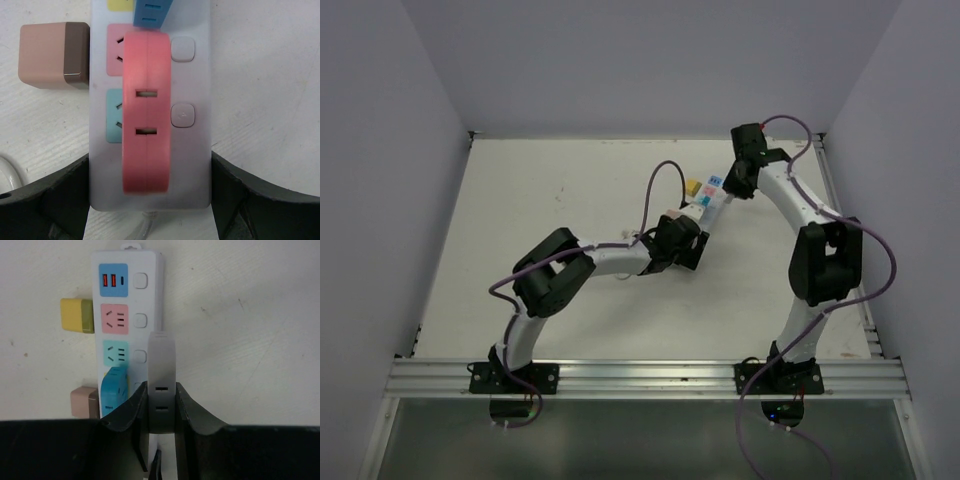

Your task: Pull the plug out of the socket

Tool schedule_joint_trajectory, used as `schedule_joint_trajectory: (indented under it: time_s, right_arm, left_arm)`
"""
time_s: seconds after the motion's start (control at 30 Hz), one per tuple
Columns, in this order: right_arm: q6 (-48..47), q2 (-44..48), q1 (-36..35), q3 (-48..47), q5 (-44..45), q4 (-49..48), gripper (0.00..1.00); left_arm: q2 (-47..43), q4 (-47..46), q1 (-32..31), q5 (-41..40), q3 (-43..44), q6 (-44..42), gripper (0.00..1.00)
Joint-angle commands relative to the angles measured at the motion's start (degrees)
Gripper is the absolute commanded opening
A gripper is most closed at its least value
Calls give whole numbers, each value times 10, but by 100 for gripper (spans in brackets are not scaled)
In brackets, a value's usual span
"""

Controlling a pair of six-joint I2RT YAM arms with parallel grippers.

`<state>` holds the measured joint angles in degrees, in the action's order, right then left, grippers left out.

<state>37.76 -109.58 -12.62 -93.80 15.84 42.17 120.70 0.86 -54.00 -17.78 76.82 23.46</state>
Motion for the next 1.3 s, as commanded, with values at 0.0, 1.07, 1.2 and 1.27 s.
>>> schedule_joint_trajectory:
  time_s: [0.0,1.07,1.2,1.27]
  right_arm:
    - [-11,78,28,65,-57,-117,0]
    - [37,-12,148,296,-274,-568,25]
    - [30,-15,153,310,-258,-547,53]
    - [29,-13,156,317,-256,-542,69]
  left_arm:
    - [54,173,25,38,-54,26,0]
    - [8,162,70,41,-126,-60,0]
    - [9,160,70,42,-127,-59,0]
    - [8,159,71,42,-127,-60,0]
